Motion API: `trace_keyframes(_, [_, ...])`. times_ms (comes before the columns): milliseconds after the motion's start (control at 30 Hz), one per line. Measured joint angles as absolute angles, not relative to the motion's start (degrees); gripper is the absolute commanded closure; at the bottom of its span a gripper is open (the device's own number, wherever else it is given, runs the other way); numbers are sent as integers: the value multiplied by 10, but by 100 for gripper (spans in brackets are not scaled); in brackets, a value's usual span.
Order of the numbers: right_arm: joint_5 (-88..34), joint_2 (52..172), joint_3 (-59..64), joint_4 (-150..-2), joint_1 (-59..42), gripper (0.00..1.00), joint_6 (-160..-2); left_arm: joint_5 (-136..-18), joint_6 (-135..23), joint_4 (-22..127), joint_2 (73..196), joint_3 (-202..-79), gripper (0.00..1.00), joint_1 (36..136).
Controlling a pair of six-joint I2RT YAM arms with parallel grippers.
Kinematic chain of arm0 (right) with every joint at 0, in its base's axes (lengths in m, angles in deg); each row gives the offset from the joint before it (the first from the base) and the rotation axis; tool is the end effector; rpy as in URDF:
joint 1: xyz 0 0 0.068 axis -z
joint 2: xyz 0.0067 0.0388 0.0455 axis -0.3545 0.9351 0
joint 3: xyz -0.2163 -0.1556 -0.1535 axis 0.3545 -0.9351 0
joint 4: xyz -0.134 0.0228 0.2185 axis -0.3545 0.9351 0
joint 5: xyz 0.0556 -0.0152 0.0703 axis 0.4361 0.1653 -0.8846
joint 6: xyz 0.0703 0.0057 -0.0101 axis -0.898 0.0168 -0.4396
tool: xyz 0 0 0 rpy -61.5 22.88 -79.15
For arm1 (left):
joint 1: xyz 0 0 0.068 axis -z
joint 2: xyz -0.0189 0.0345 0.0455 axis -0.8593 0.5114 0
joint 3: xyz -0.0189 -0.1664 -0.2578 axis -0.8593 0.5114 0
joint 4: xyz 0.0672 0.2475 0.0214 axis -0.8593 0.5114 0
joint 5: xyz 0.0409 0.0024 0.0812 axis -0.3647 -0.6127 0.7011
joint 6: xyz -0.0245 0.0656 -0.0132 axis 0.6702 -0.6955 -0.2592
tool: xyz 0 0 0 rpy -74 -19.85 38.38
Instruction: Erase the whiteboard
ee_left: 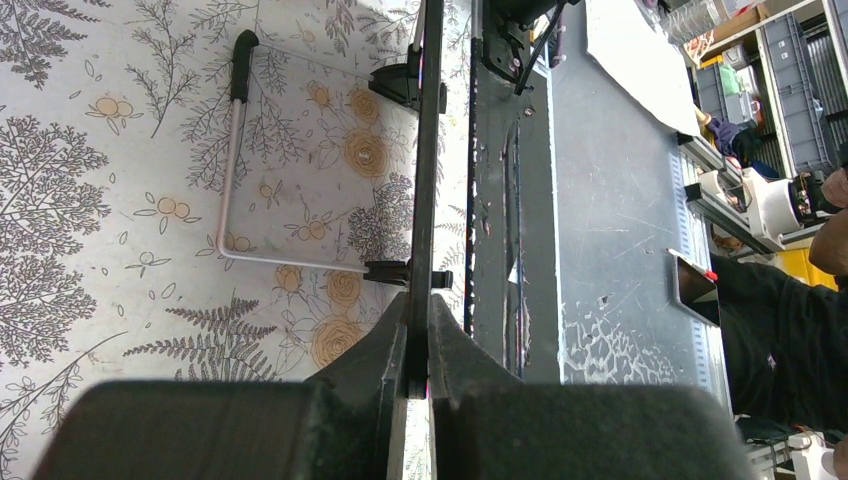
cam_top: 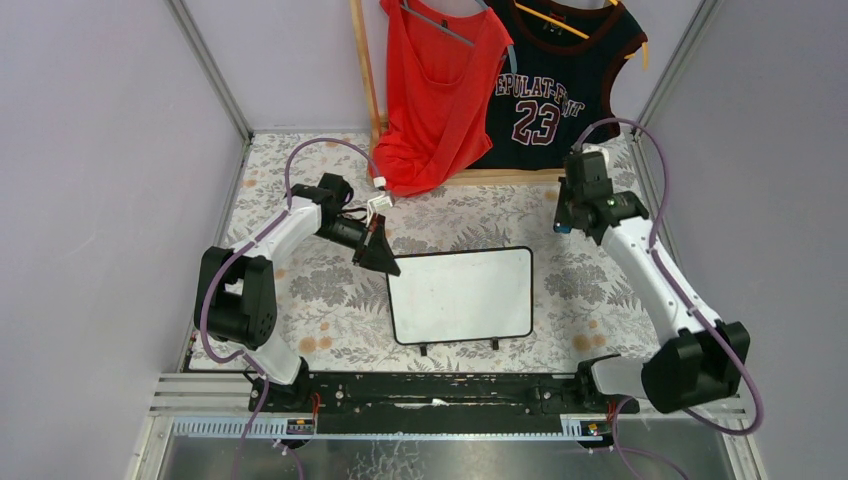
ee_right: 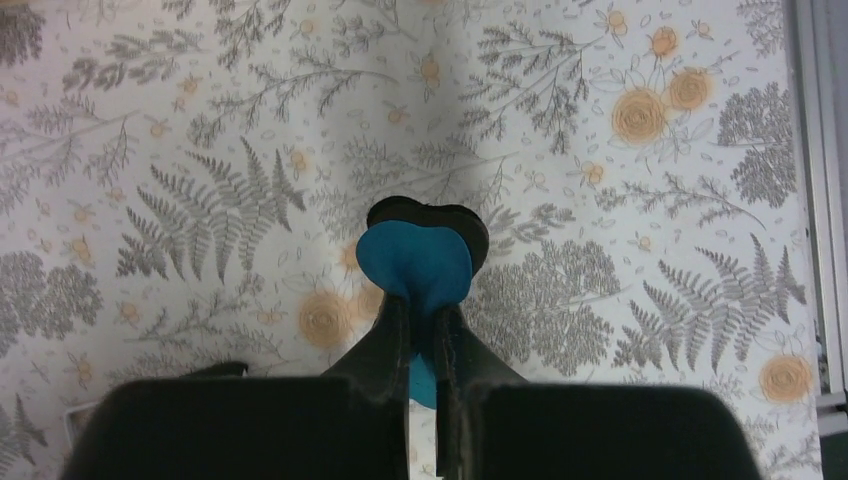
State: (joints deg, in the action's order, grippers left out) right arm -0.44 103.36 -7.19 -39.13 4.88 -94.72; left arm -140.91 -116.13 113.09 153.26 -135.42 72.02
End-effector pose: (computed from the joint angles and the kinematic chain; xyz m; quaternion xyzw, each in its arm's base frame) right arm 0.2645 0.0553 0.3432 0.1008 0.9032 -0.0239 0.4165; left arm 0.2698 -0.1185 0.2655 0.4345 0.6807 -0.5498 0.2136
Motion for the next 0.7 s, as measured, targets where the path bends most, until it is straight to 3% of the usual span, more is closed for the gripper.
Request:
trace_keyframes(300, [-137, 1163, -30, -412, 176, 100, -917, -1403, -1109, 1089, 1528, -1348, 100, 723])
trace_keyframes(500, [-177, 1228, -58, -443, 184, 100, -917, -1400, -1099, 1080, 1525, -1348, 100, 724])
trace_keyframes(700, [-191, 1262, -85, -463, 185, 93, -917, -1400, -1095, 1074, 1524, -1345, 100, 724])
